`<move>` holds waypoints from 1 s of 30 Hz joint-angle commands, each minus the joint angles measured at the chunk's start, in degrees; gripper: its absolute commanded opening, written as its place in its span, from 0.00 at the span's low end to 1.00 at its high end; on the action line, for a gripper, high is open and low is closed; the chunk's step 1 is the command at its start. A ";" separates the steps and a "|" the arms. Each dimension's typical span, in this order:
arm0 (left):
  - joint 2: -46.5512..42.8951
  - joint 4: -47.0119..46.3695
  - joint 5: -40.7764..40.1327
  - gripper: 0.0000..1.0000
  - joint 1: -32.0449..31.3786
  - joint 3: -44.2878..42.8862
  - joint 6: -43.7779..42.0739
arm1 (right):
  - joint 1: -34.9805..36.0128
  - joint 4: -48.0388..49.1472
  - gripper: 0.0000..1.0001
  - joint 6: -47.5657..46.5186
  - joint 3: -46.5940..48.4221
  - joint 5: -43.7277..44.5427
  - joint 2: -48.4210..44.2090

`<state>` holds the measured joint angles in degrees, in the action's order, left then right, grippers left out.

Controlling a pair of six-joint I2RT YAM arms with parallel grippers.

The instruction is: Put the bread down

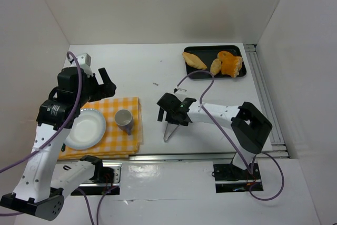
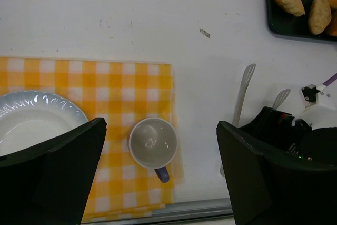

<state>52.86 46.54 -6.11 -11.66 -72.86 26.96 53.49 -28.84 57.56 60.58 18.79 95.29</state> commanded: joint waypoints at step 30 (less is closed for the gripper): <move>-1.27 -2.07 0.13 1.00 0.32 1.05 -0.86 | 0.03 -2.10 1.00 6.26 2.95 5.81 6.04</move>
<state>52.58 46.26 -6.11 -11.66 -71.72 26.94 54.46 -34.61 65.82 62.26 23.42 98.91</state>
